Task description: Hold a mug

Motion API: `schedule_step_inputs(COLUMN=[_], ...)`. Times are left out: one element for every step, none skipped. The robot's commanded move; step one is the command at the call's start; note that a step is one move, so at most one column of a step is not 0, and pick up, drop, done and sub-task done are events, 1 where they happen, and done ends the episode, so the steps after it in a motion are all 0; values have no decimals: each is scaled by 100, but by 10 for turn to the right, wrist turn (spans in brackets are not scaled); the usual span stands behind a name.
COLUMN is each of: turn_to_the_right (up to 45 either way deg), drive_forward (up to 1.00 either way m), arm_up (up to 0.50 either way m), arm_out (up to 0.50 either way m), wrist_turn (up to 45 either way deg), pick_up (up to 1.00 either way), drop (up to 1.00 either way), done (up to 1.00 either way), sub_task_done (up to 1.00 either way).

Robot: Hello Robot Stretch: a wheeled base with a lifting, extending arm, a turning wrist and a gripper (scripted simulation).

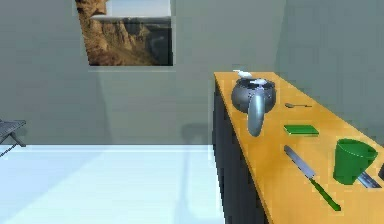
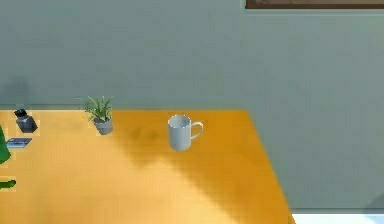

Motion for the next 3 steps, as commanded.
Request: schedule_step_inputs(turn_to_the_right=[0,0,0], drive_forward=[0,0,0], arm_up=[38,0,0], arm_out=[0,22,0], wrist_turn=[0,0,450], pick_up=[0,0,0], drop=[0,0,0], done=[0,0,0], sub_task_done=[0,0,0])
